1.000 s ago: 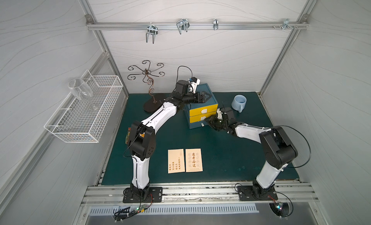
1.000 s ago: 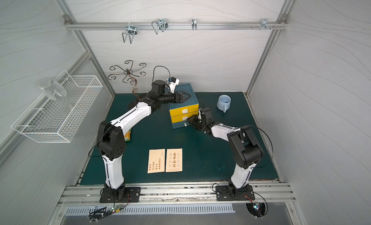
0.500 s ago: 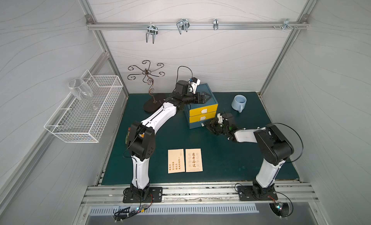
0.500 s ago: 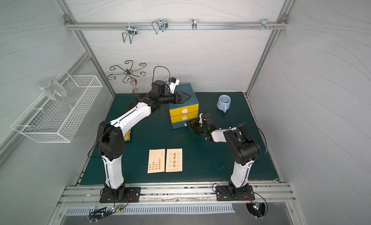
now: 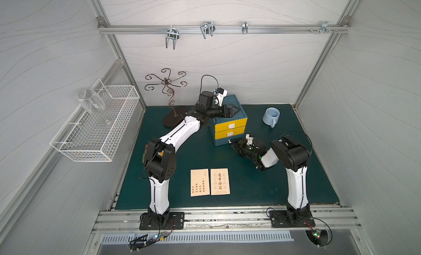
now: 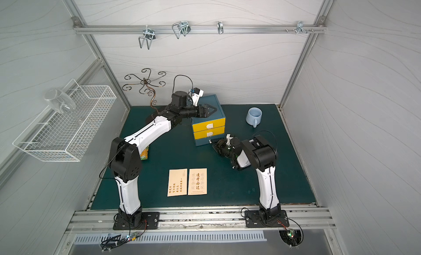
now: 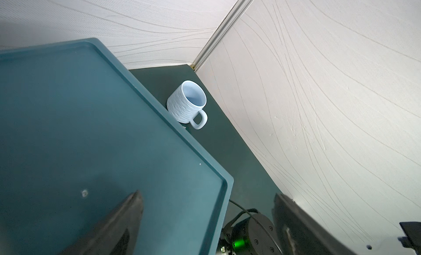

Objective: Take the postcards out of the drawer
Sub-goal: Open the drawer in the storage box.

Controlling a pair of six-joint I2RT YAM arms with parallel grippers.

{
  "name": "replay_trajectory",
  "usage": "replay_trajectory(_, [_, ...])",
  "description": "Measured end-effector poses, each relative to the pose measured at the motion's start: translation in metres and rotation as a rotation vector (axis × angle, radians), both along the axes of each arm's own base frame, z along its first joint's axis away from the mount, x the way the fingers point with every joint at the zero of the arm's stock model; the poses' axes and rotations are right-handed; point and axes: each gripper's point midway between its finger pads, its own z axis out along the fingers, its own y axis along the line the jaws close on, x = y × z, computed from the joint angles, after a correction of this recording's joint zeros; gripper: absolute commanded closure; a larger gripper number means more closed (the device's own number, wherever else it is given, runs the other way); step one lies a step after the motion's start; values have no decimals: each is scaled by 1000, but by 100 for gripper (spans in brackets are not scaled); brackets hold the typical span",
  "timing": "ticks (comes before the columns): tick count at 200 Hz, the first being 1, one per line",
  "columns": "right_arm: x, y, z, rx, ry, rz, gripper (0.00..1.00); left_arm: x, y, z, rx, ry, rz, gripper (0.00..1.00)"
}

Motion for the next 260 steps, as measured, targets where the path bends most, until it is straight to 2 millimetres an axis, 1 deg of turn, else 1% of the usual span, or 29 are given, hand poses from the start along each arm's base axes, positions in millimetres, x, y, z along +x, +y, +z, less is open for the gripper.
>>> replay_trajectory(38, [1, 4, 2, 17, 0, 3, 74, 0, 0, 0, 0, -1, 0, 4])
replay_trajectory(65, [1, 7, 3, 23, -3, 7, 83, 0, 0, 0, 0, -1, 0, 4])
replay_trajectory(81, [1, 7, 5, 27, -11, 8, 91, 0, 0, 0, 0, -1, -1, 4])
replay_trajectory(91, [2, 8, 7, 33, -15, 7, 94, 0, 0, 0, 0, -1, -1, 3])
replay_trajectory(114, [0, 7, 7, 34, -15, 4, 97, 0, 0, 0, -1, -1, -1, 3])
replay_trajectory(130, [-5, 4, 6, 31, -11, 5, 98, 0, 1, 1, -2, -1, -1, 3])
replay_trajectory(177, [-34, -8, 4, 8, 20, 14, 99, 0, 2, 1, -5, 1, -4, 2])
replay_trajectory(216, [-58, -11, 3, -3, 38, 33, 100, 0, 3, 1, -7, 3, -7, 2])
replay_trajectory(260, [-79, -18, 3, -14, 56, 43, 100, 1, 7, 1, -8, 4, -4, 1])
